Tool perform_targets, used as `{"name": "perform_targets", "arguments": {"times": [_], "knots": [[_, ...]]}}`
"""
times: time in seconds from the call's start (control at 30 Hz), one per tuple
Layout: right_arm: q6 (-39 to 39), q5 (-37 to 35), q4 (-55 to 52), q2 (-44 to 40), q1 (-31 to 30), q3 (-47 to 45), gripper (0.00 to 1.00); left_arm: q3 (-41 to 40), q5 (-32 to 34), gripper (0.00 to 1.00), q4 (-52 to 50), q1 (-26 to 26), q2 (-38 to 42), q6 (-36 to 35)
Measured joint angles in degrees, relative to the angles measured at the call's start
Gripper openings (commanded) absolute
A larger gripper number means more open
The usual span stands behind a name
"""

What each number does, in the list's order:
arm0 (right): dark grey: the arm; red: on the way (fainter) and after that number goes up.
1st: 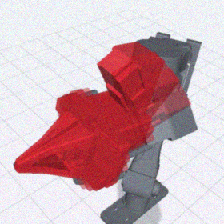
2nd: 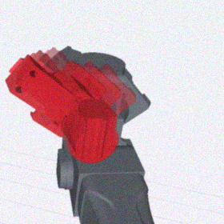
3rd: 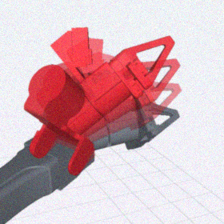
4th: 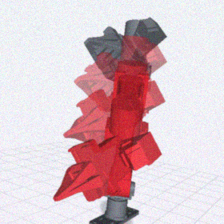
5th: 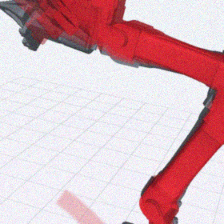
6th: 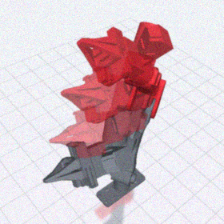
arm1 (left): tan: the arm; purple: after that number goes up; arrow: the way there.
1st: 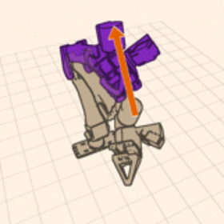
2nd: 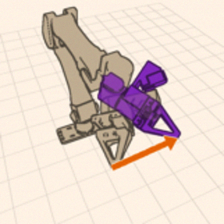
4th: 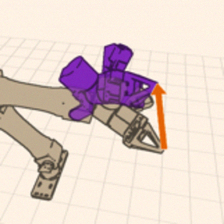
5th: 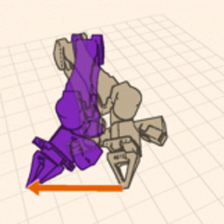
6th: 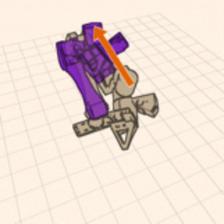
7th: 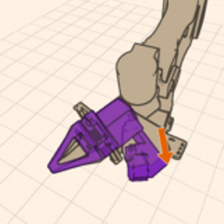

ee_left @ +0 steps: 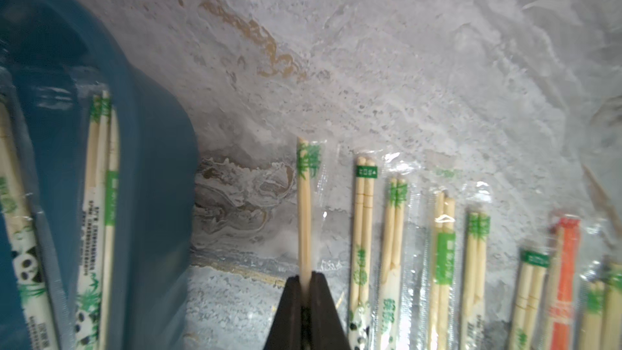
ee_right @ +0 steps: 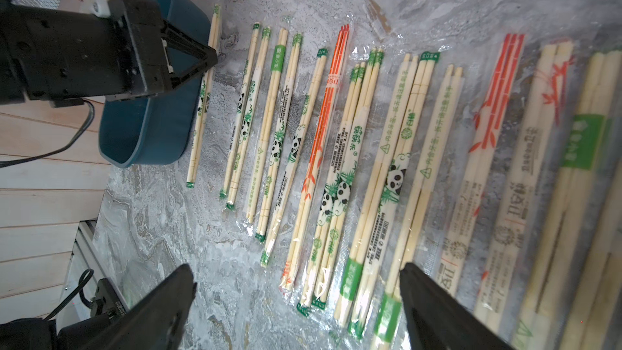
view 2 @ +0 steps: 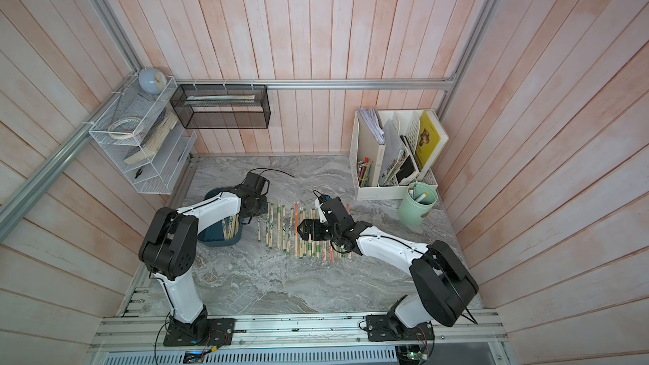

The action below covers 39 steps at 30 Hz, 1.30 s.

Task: Take the paired disposable chopsticks out of the storage box
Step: Place the paired disposable chopsticks at the center of the board, then pick up the paired disposable chopsticks from the storage box.

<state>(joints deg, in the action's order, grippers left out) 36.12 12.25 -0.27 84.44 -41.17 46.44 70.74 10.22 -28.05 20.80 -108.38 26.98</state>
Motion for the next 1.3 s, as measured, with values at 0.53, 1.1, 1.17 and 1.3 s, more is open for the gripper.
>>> {"name": "perform_targets", "arguments": {"times": [0.53, 1.1, 1.17, 1.3], "knots": [[-0.2, 0.2, -1.3, 2.8, 0.6, 1.8, 0.97, 0.1, -2.3, 0.52, -1.9, -0.1, 1.4, 1.7], [-1.6, 4.4, -6.6, 16.2, 0.7, 23.1, 0.97, 2.3, -1.4, 0.49, -5.7, -18.8, 3.8, -0.7], [-1.6, 4.9, -7.1, 17.5, 0.7, 24.3, 0.97, 2.3, -1.3, 0.49, -5.9, -18.8, 2.3, -1.0], [-1.6, 5.9, -7.6, 19.6, 0.6, 26.1, 0.97, 1.8, -1.1, 0.48, -6.0, -19.5, 0.9, -1.0]]}}
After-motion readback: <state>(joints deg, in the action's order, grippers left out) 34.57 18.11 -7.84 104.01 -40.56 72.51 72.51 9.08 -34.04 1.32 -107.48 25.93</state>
